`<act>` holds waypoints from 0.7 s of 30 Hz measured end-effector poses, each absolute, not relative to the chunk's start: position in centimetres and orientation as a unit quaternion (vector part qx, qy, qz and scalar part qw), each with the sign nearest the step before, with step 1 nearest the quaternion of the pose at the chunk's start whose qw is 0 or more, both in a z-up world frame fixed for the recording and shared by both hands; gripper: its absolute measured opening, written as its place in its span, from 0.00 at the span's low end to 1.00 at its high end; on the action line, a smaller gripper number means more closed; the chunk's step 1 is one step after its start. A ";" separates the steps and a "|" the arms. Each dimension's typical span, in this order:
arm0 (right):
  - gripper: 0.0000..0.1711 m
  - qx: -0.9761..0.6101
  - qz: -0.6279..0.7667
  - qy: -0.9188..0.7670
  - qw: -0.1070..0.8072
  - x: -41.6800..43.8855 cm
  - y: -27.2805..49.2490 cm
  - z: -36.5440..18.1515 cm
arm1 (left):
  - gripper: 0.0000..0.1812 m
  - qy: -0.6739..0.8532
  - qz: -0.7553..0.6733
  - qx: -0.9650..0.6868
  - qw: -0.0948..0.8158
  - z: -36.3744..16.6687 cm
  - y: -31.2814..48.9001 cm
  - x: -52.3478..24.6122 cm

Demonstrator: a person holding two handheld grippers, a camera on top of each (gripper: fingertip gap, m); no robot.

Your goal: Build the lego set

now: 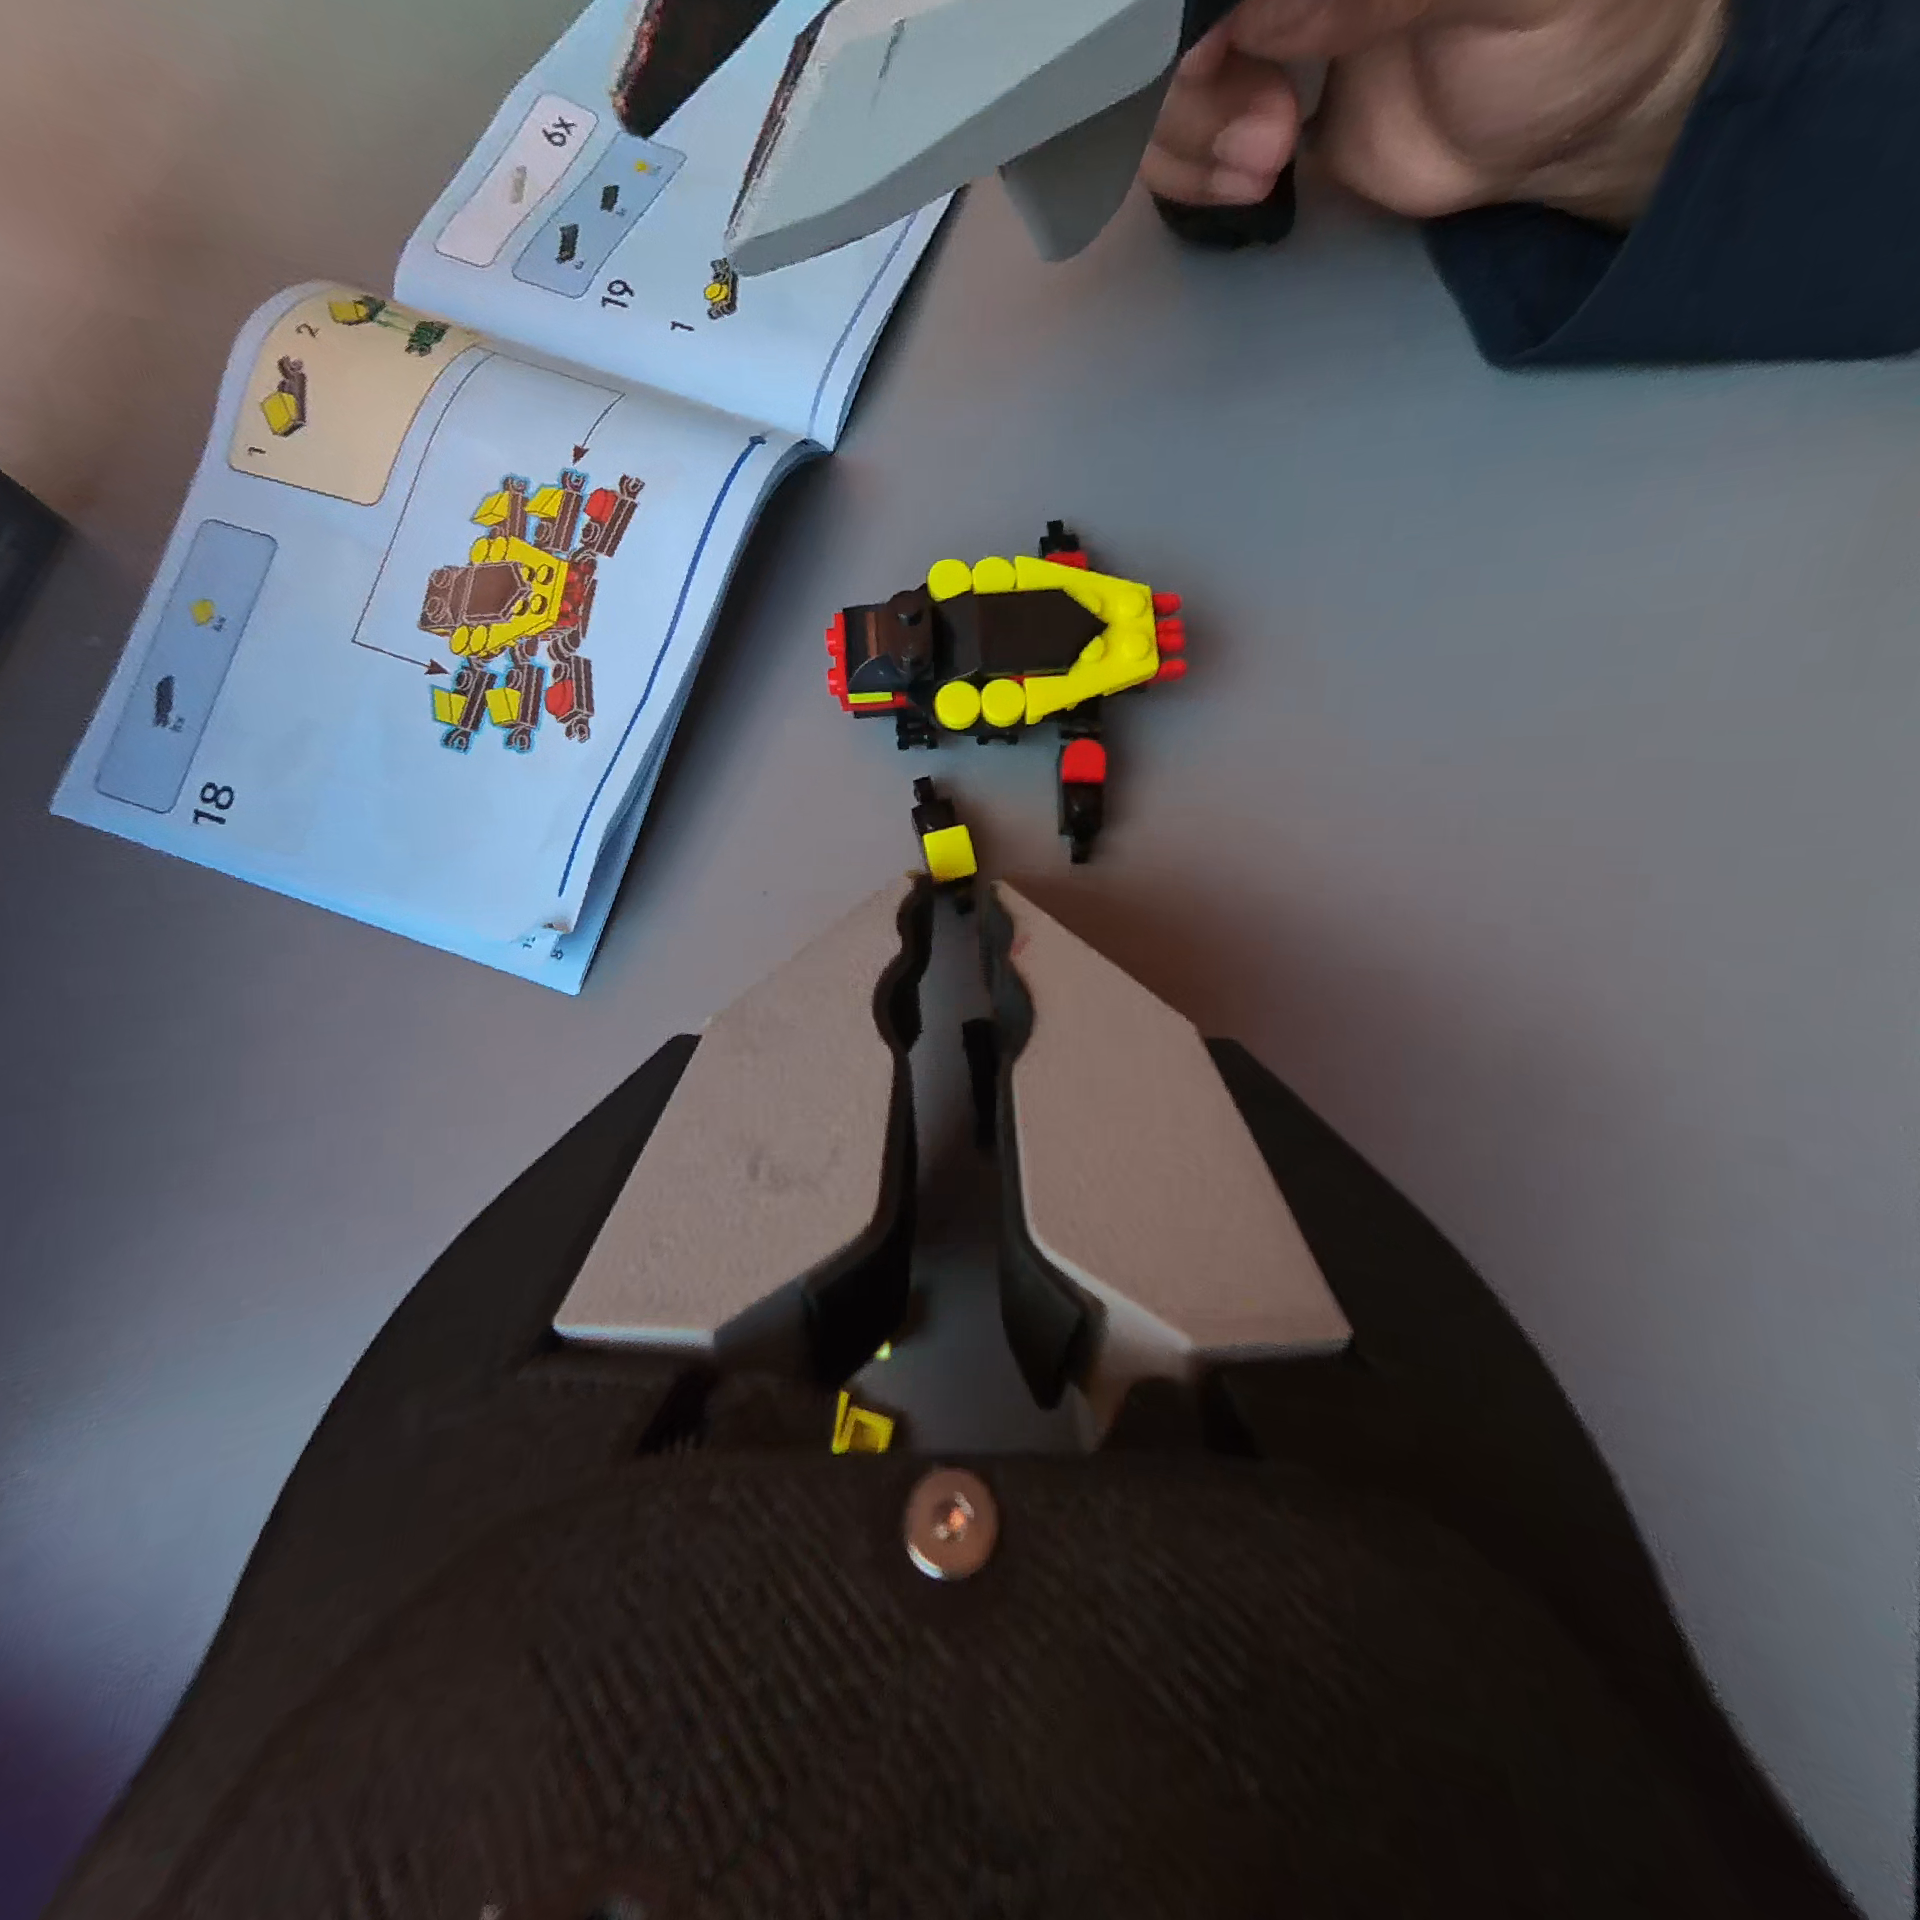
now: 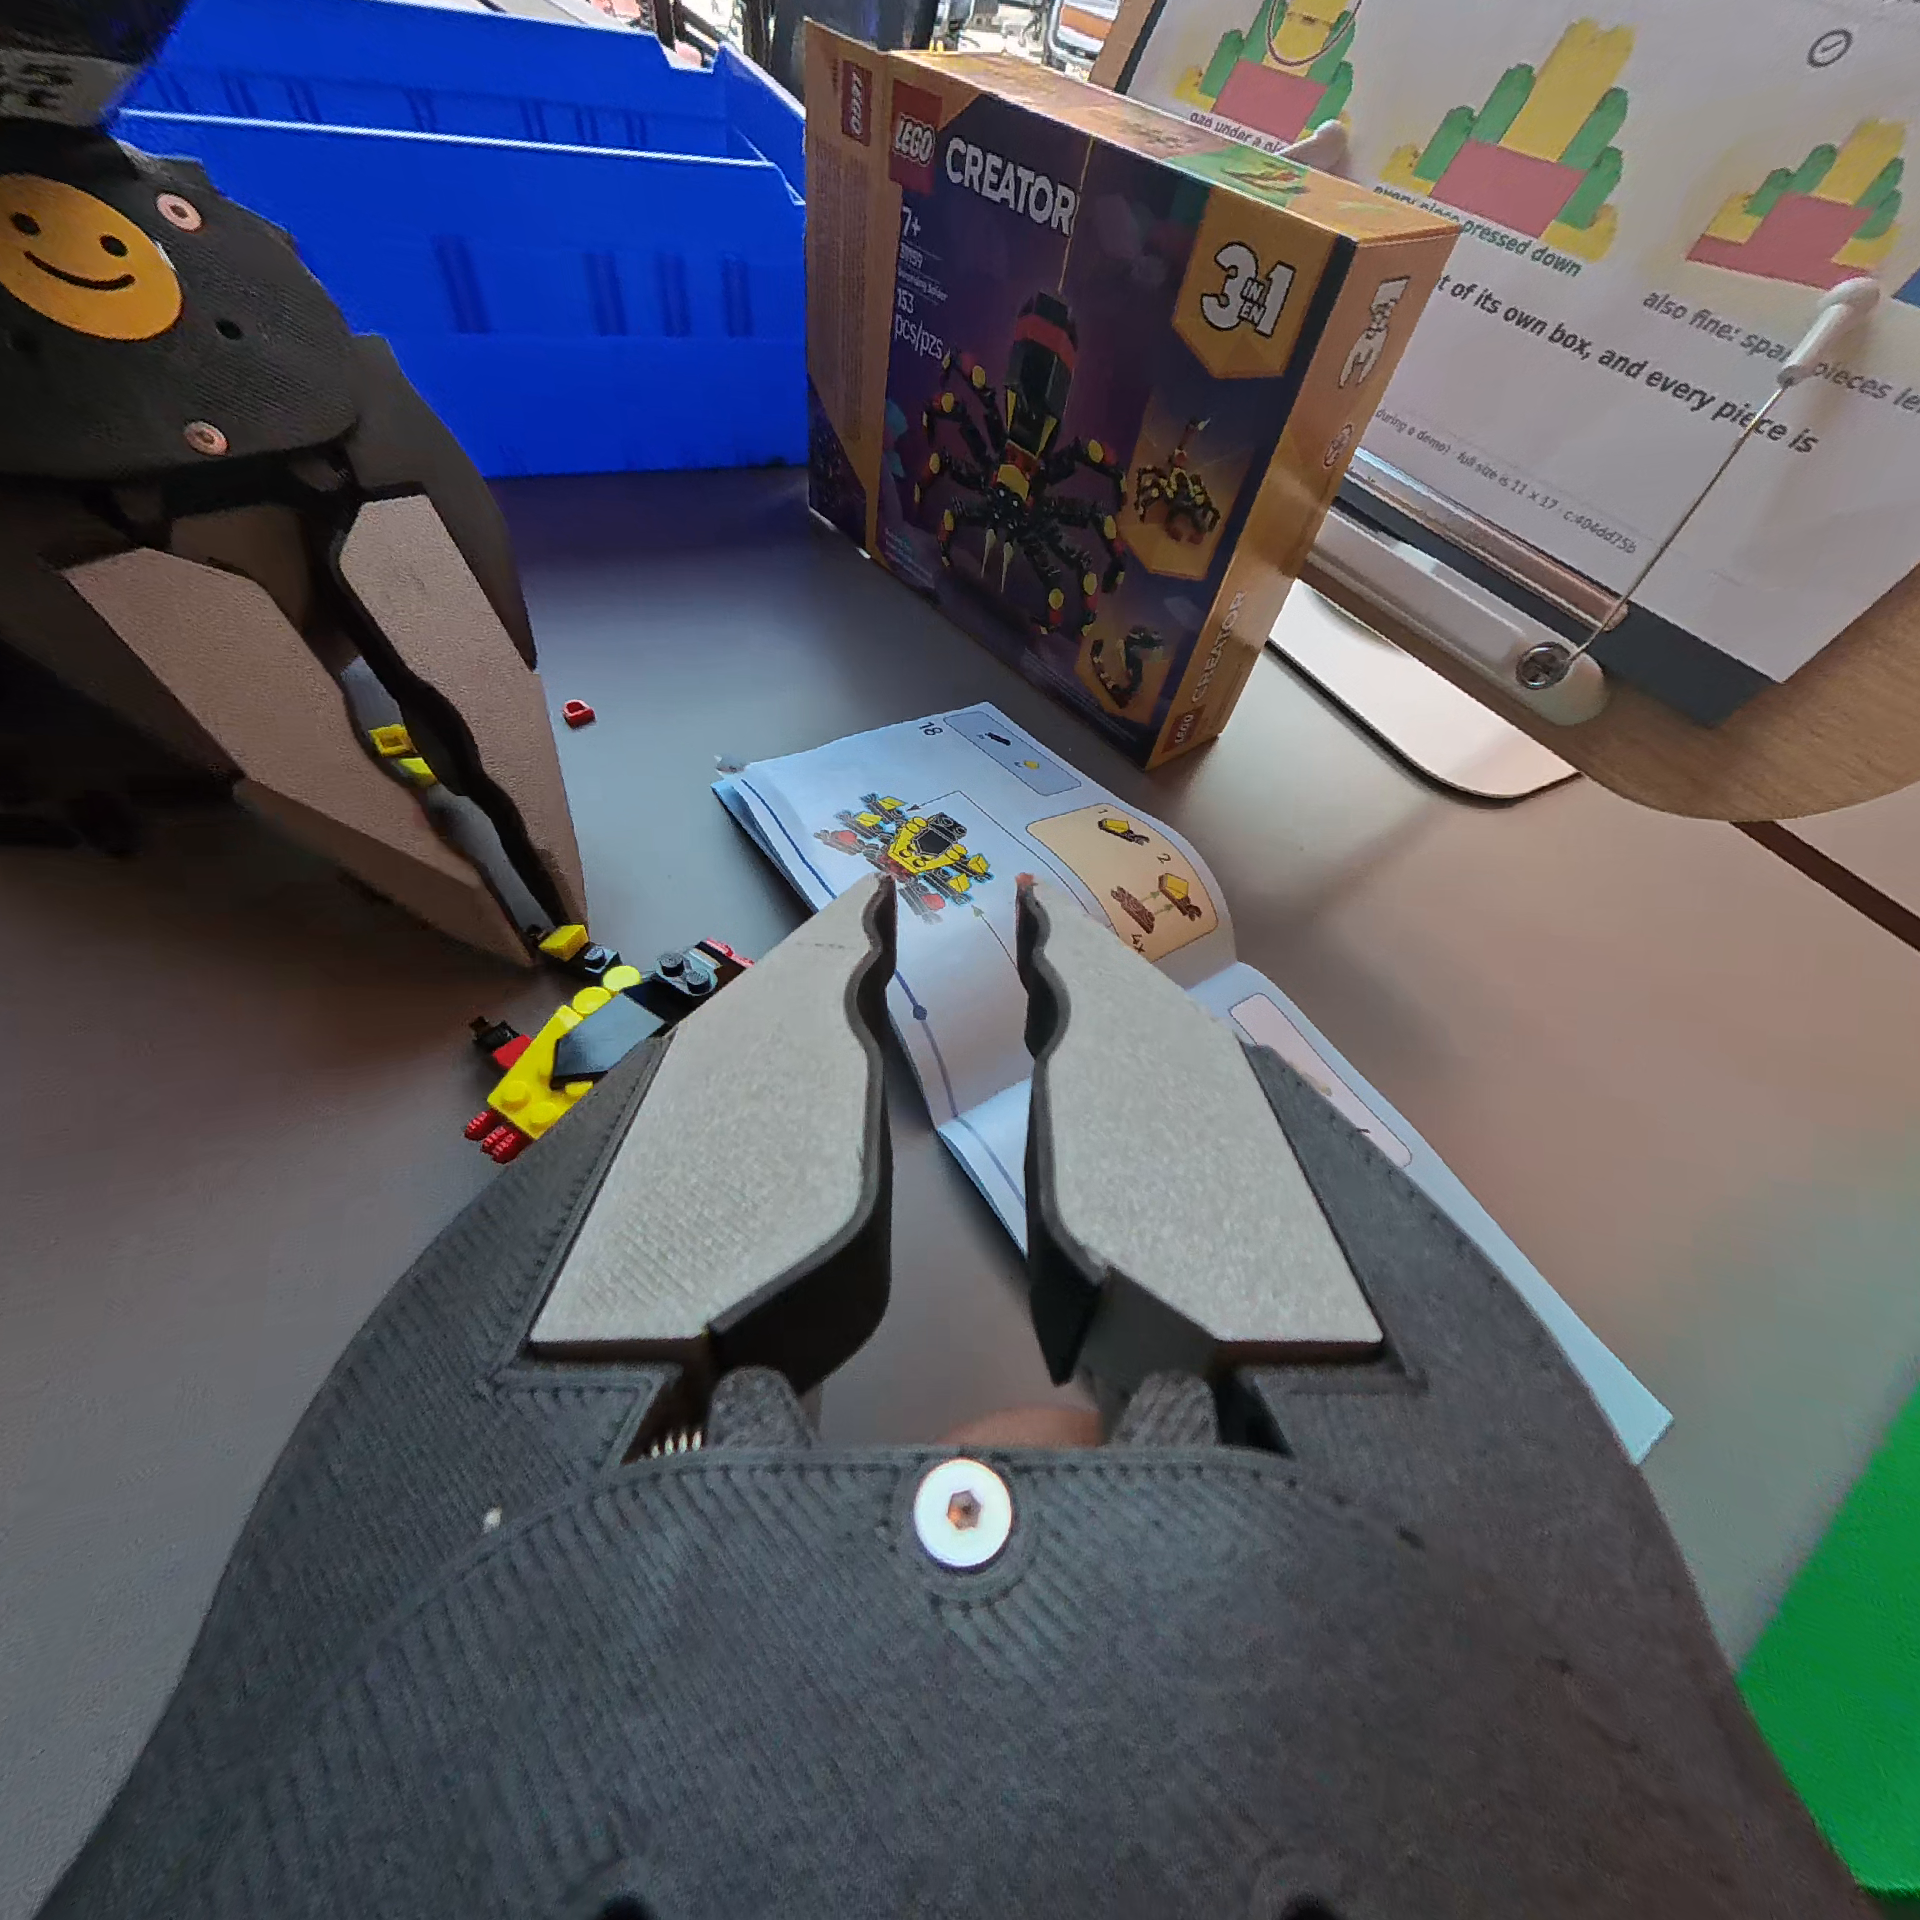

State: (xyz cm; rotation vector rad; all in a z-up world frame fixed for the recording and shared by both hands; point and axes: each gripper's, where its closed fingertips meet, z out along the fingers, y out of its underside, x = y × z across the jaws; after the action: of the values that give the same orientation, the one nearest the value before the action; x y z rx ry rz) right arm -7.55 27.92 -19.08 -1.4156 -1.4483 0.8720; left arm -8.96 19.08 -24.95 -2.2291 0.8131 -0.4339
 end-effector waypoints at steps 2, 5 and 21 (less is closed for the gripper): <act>0.11 -0.570 0.354 -0.587 0.453 -7.6 27.8 -19.0 | 0.01 0.311 -0.167 -0.865 0.356 -25.0 19.1 -9.2; 0.11 -0.564 0.358 -0.590 0.453 -7.7 27.3 -18.8 | 0.00 0.304 -0.181 -0.867 0.352 -25.0 19.2 -9.2; 0.12 -0.449 0.395 -0.702 0.386 -7.8 19.6 -19.0 | 0.00 0.360 -0.130 -0.793 0.474 -20.0 19.7 -9.1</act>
State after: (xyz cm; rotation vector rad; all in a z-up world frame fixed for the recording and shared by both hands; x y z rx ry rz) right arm -7.77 19.59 -18.96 -1.1444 -1.7889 1.0057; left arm -9.12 19.68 -20.03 -1.9391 0.8805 -0.3175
